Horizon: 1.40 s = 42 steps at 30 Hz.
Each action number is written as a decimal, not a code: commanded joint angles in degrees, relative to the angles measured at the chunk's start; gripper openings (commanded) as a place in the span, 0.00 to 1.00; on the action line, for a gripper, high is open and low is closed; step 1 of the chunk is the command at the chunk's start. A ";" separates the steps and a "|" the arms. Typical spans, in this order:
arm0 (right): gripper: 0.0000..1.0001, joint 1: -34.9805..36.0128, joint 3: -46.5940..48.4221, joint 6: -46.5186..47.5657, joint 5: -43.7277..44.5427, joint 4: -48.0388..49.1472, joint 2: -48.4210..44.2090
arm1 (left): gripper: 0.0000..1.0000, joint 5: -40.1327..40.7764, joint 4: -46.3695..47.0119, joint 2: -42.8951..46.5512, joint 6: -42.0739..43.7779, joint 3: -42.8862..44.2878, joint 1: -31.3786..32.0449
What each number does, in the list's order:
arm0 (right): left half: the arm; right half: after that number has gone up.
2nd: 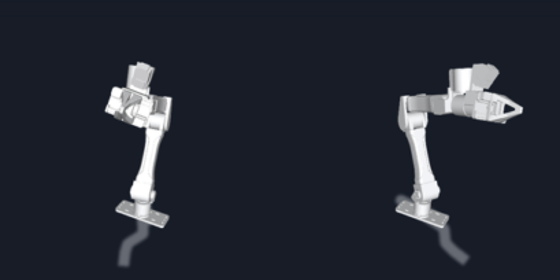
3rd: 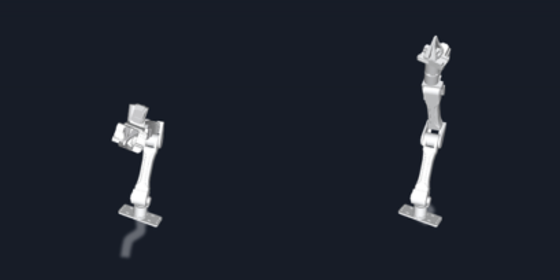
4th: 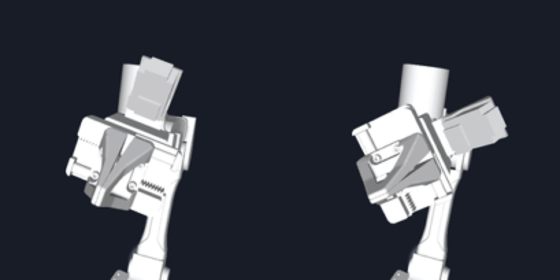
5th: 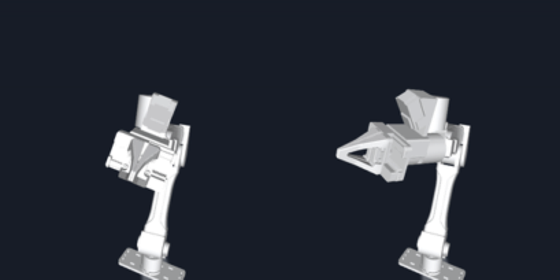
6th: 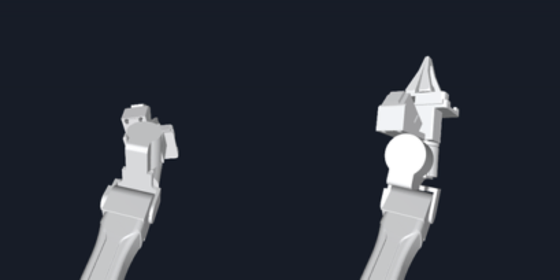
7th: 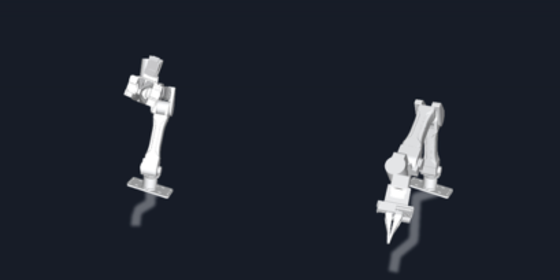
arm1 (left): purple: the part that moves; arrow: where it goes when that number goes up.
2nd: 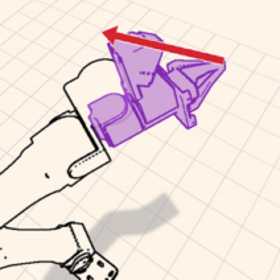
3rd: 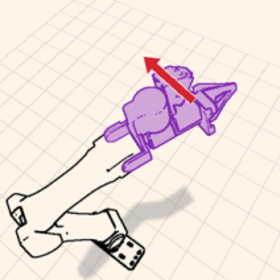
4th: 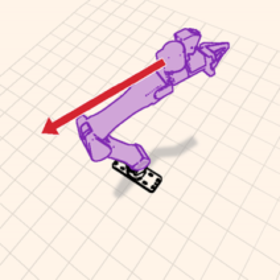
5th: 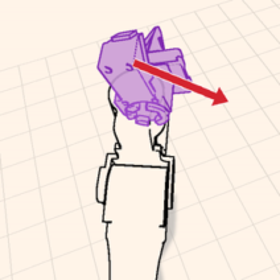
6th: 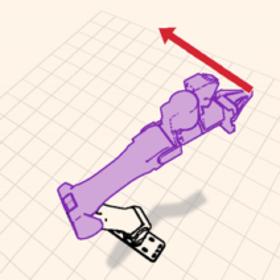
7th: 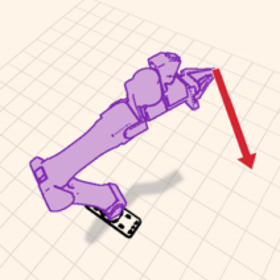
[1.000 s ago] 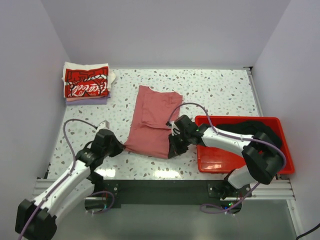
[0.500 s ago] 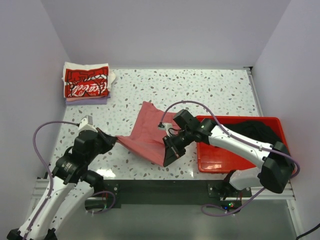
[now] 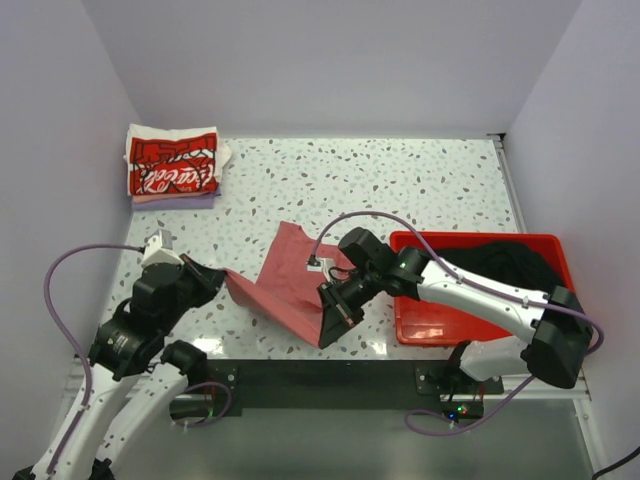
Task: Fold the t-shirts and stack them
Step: Fold the tshirt
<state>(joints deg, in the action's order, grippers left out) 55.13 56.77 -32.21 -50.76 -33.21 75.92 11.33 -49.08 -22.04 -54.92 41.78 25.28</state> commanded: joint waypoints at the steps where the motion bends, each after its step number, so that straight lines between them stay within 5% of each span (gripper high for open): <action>1: 0.00 1.03 -2.54 -4.79 -5.14 -1.51 -3.23 | 0.00 7.65 7.23 -2.65 1.57 1.55 -0.49; 8: 0.00 0.15 -4.74 -6.38 -0.58 0.43 -4.11 | 0.00 4.05 17.33 -8.45 2.62 -0.73 -0.49; 23: 0.00 -15.84 -4.57 -0.23 -2.76 -2.82 -2.53 | 0.00 2.55 32.37 -22.86 5.08 -1.35 -0.49; 42: 0.00 -23.76 1.14 5.40 6.28 -1.95 5.64 | 0.00 4.22 41.08 -43.16 7.89 3.57 -0.58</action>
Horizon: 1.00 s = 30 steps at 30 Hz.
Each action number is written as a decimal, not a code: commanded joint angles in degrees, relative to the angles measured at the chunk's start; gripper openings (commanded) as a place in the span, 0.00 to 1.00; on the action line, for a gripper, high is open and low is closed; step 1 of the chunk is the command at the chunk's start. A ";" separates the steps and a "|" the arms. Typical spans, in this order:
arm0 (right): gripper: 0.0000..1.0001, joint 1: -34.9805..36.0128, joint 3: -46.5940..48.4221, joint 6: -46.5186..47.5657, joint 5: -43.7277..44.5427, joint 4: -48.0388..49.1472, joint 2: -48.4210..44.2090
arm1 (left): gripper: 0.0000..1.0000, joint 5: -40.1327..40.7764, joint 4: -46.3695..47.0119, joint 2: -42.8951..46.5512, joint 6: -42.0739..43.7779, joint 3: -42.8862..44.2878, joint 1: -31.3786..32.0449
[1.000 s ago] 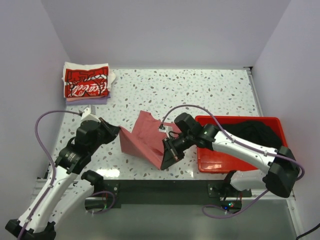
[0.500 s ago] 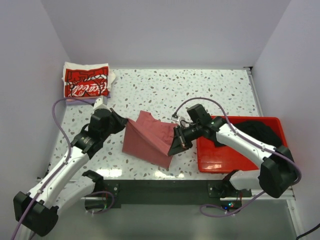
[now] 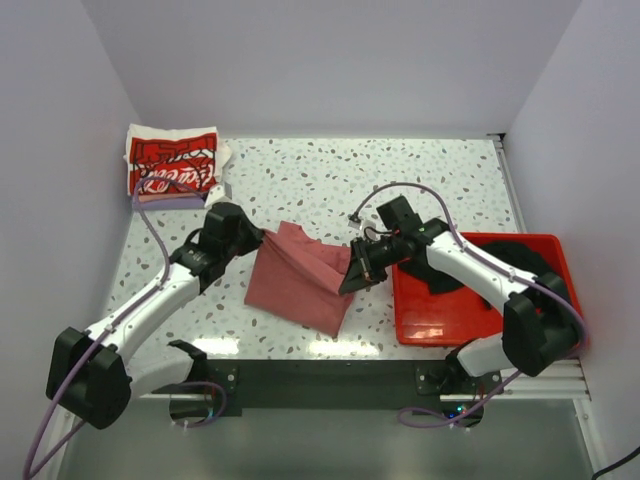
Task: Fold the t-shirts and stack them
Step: Fold the tshirt
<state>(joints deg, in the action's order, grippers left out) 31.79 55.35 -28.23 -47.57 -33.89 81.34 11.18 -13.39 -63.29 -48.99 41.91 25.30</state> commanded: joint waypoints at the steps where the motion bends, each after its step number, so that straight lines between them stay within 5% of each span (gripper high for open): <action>1: 0.00 -0.50 2.74 0.90 5.36 -0.31 0.31 | 0.00 4.64 5.82 -2.71 1.97 3.61 -0.60; 30: 0.05 -4.28 3.89 -2.89 30.51 6.82 8.22 | 0.00 1.21 10.13 -27.68 3.90 13.29 -1.13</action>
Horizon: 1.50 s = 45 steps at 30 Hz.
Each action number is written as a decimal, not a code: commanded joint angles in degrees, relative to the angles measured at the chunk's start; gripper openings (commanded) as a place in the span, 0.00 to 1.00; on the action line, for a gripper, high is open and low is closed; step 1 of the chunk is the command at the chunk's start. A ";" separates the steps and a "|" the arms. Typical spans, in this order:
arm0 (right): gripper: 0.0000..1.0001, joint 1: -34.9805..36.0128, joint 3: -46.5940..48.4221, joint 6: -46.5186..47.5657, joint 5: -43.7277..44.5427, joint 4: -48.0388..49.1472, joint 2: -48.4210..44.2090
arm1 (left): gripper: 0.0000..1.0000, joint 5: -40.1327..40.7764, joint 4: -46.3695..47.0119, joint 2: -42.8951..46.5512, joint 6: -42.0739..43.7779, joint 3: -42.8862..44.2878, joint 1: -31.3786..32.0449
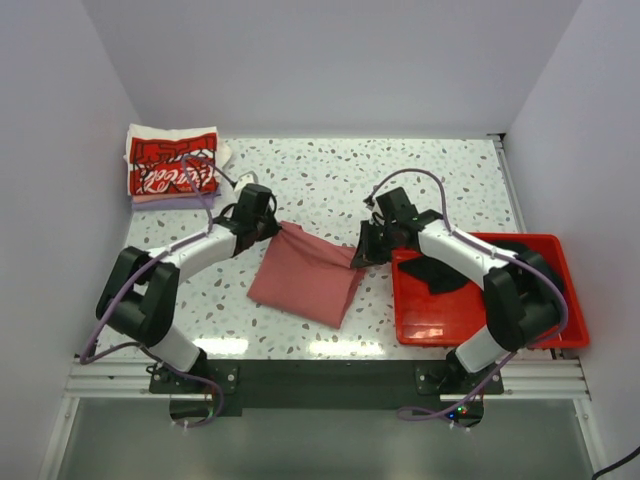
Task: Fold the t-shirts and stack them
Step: Fold the tshirt
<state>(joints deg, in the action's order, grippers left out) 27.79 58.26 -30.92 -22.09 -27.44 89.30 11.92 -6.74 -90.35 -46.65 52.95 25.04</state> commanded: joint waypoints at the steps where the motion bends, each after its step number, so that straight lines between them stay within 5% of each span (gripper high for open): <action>1: 0.07 -0.37 0.89 -0.28 6.78 0.46 0.44 | 0.00 0.47 3.58 -0.88 1.57 2.33 -0.87; 4: 0.25 -0.28 1.24 0.07 8.63 0.46 0.35 | 0.02 0.91 3.40 -1.15 1.91 2.42 -0.87; 6: 0.41 -0.37 1.86 0.42 8.90 0.63 -0.52 | 0.14 1.08 2.44 -0.71 2.44 2.95 -0.96; 8: 0.45 -0.28 2.38 0.94 6.28 1.68 -2.10 | 0.23 0.65 2.17 0.08 2.97 3.30 -0.96; 11: 0.59 -0.11 3.09 1.38 1.98 2.91 -3.95 | 0.63 -0.84 2.70 2.27 3.50 2.95 -0.87; 12: 0.72 0.16 3.26 1.47 0.65 3.35 -4.39 | 0.72 -1.28 2.79 3.41 3.85 2.69 -0.78; 13: 0.96 0.42 3.35 1.65 -0.66 3.62 -4.66 | 0.80 -1.90 2.96 3.94 3.94 2.25 -0.87; 14: 0.99 0.60 3.44 1.65 -2.42 3.80 -5.01 | 0.87 -2.77 3.05 4.38 4.11 2.07 -0.87; 17: 0.99 2.09 2.74 1.13 -3.92 5.37 -6.85 | 1.00 -4.36 2.96 6.40 4.11 1.11 -0.87; 27: 0.99 9.56 3.09 -2.04 -1.30 11.18 -4.23 | 1.00 -9.11 4.81 9.49 3.85 -2.32 -0.69; 34: 0.99 9.56 4.50 -3.27 12.22 11.27 0.17 | 1.00 -11.21 5.86 7.29 4.02 -2.59 -0.52; 45: 0.99 7.72 4.58 -2.74 19.18 6.53 8.69 | 1.00 -14.91 9.20 1.49 5.52 -1.27 -0.52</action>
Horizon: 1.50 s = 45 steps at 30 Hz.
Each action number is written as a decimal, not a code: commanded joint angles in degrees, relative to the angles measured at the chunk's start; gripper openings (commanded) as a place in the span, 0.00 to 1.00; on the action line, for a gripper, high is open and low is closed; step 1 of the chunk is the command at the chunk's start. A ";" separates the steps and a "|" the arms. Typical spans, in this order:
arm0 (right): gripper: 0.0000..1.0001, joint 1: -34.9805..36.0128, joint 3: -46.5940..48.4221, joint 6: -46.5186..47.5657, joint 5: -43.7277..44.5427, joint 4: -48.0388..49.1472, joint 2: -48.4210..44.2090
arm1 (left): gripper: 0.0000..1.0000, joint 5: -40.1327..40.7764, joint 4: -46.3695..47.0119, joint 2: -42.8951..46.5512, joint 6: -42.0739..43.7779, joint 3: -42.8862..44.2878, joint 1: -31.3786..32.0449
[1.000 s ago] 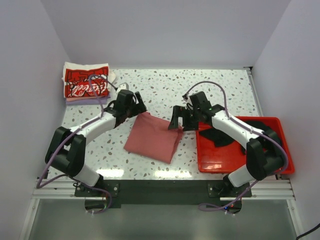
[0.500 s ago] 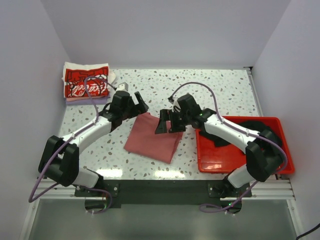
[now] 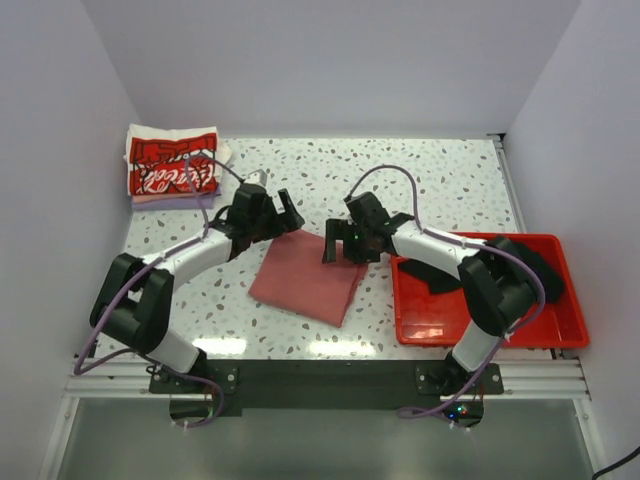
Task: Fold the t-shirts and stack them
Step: Fold the tshirt
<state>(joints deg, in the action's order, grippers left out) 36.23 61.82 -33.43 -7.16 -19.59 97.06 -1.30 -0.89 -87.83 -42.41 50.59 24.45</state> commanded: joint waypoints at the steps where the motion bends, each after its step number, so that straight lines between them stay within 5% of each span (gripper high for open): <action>1: 0.99 -0.89 0.67 -0.41 4.61 -1.76 1.12 | 1.00 -2.12 3.61 -1.37 1.28 1.09 0.07; 18: 0.99 -1.86 1.80 2.57 4.78 -1.32 12.89 | 1.00 -1.53 2.21 -9.81 1.72 1.00 0.07; 28: 0.99 -2.04 10.94 12.06 5.14 -3.07 16.77 | 1.00 8.42 -5.26 -0.78 1.63 -0.23 -0.01; 37: 0.99 -1.34 16.32 20.24 -2.94 -5.10 2.56 | 1.00 9.12 -9.57 10.55 2.34 1.27 -0.01; 45: 0.99 -1.07 3.76 13.94 1.18 -3.00 -21.09 | 1.00 11.93 -13.53 23.65 -0.12 -6.90 -0.01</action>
<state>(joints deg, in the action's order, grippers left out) 34.98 70.00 -16.62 -7.97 -23.51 85.08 8.01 -11.88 -68.23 -41.43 46.83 24.45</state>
